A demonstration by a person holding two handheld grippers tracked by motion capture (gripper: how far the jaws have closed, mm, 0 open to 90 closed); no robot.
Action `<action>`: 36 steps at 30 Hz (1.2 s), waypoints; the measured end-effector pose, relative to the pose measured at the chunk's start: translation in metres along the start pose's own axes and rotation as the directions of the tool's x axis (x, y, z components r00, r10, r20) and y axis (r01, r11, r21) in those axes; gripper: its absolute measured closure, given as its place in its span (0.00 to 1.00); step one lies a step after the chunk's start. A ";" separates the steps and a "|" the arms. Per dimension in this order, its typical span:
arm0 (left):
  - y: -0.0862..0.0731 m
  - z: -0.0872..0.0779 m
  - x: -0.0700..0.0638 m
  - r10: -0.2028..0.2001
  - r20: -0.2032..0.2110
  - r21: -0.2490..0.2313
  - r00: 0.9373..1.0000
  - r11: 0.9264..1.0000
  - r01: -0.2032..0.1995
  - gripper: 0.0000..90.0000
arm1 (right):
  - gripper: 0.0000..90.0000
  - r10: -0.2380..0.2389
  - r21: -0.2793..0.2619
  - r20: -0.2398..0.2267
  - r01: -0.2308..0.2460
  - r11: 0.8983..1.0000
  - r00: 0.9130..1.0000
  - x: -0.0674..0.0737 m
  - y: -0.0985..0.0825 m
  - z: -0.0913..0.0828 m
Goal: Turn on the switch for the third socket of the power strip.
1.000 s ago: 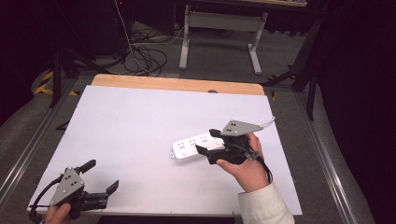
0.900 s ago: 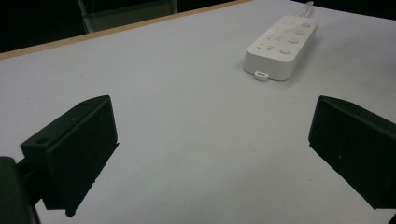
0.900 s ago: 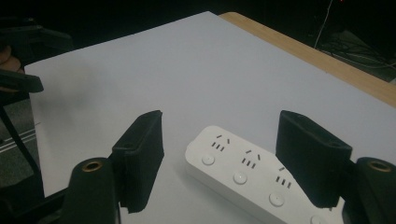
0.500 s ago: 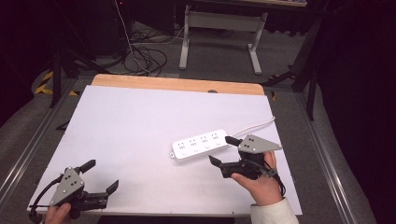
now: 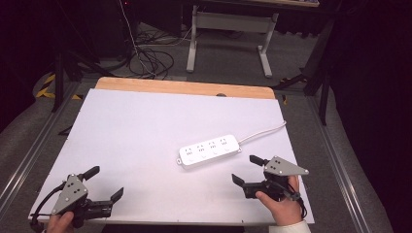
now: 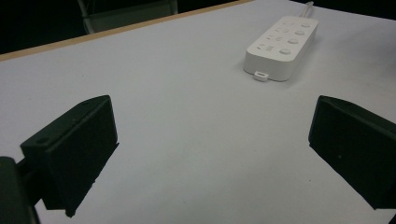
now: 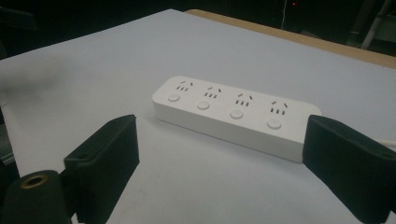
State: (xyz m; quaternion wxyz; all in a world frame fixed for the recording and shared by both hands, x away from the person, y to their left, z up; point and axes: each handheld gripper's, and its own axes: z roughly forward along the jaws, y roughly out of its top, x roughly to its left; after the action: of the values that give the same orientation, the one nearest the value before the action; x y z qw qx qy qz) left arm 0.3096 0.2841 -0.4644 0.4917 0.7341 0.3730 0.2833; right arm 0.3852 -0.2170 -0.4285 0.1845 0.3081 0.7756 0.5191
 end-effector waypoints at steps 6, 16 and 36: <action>0.000 0.000 -0.001 -0.004 0.003 -0.003 1.000 1.000 0.004 0.02 | 0.10 0.032 0.008 -0.005 -0.032 0.999 0.999 -0.006 -0.020 -0.002; 0.000 -0.001 -0.001 0.010 0.001 0.000 1.000 1.000 -0.010 0.02 | 0.08 0.013 0.025 0.008 -0.013 1.000 1.000 -0.011 -0.051 0.000; 0.000 0.001 0.000 -0.004 0.017 0.005 1.000 1.000 0.004 0.02 | 0.11 0.035 0.093 0.054 -0.040 0.995 0.998 -0.007 -0.067 0.008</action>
State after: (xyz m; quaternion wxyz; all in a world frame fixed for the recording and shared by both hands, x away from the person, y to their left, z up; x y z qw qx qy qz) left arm 0.3107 0.2835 -0.4650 0.4936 0.7369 0.3708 0.2753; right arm 0.3763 -0.2344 -0.4930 0.1803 0.3445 0.7881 0.4771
